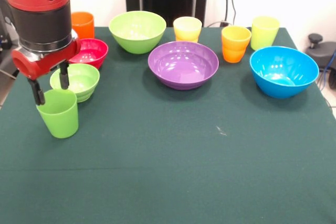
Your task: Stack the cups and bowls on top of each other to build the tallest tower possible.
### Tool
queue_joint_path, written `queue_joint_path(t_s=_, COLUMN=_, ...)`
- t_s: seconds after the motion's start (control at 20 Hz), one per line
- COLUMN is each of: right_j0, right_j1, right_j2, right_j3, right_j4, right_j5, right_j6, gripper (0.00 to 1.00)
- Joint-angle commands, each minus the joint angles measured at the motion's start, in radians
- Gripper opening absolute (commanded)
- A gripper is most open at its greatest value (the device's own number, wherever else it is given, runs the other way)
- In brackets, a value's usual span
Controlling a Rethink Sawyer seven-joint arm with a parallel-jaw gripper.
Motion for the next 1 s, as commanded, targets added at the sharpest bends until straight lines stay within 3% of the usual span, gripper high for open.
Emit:
queue_joint_path(t_s=0.05, right_j0=0.012, right_j1=0.038, right_j2=-0.063, right_j3=0.054, right_j4=-0.108, right_j5=-0.01, right_j6=-0.163, gripper=1.0)
queue_joint_path(t_s=0.6, right_j0=0.039, right_j1=0.063, right_j2=-0.072, right_j3=0.079, right_j4=-0.124, right_j5=-0.018, right_j6=-0.117, gripper=1.0)
queue_joint_path(t_s=1.0, right_j0=0.055, right_j1=0.035, right_j2=-0.08, right_j3=0.115, right_j4=-0.113, right_j5=-0.033, right_j6=-0.075, gripper=1.0)
